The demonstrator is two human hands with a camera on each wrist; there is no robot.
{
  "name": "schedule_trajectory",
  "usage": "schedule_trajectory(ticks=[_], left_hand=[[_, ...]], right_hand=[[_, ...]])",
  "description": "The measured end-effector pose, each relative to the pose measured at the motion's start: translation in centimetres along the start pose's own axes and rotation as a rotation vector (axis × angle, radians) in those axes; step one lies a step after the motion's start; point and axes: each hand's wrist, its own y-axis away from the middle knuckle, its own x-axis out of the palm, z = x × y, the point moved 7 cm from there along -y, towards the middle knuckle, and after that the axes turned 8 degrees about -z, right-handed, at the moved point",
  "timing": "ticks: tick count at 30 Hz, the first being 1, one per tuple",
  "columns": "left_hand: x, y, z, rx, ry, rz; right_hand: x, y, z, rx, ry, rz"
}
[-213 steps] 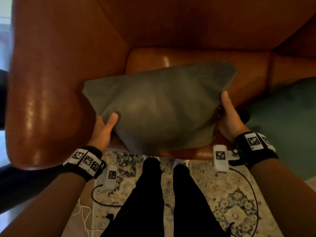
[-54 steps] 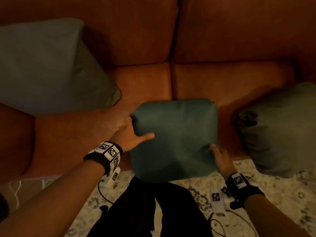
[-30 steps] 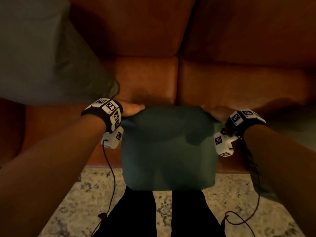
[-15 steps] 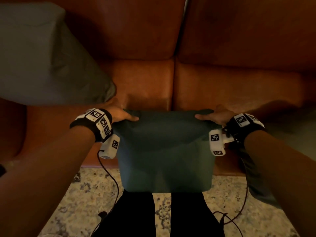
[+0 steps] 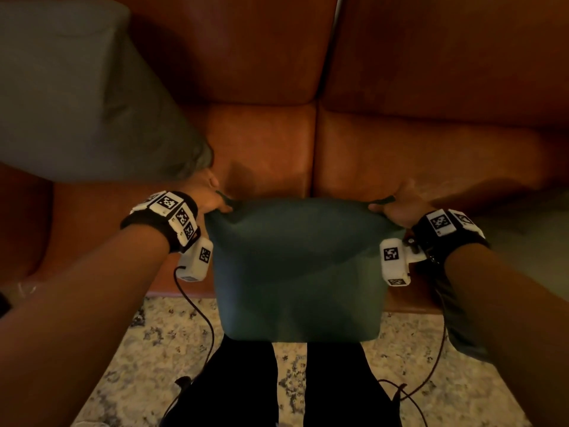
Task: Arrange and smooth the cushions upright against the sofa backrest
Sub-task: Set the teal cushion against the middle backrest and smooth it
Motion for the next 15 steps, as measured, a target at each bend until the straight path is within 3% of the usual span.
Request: schedule_trajectory(ticks=[3, 6, 8, 11, 13, 15], left_hand=[[0.3, 0.3, 0.2, 0.000, -0.006, -0.009], [0.7, 1.0, 0.0, 0.021, 0.047, 0.043], [0.8, 1.1, 0.2, -0.011, 0.162, 0.077], [0.3, 0.9, 0.7, 0.032, -0.020, 0.045], [-0.5, 0.8, 0.6, 0.069, -0.182, 0.005], [-0.9, 0.7, 0.5, 0.095, -0.192, -0.006]], right_hand=[[-2.3, 5.7, 3.0, 0.112, -0.080, -0.062], [-3.2, 7.0, 2.2, 0.248, -0.200, -0.171], [-3.6, 6.7, 1.7, 0.297, -0.156, -0.173], [-4.0, 5.6, 2.4, 0.095, 0.077, -0.086], [-4.7, 5.2, 2.8, 0.015, 0.141, -0.116], [-5.2, 5.1, 2.6, -0.007, 0.137, -0.158]])
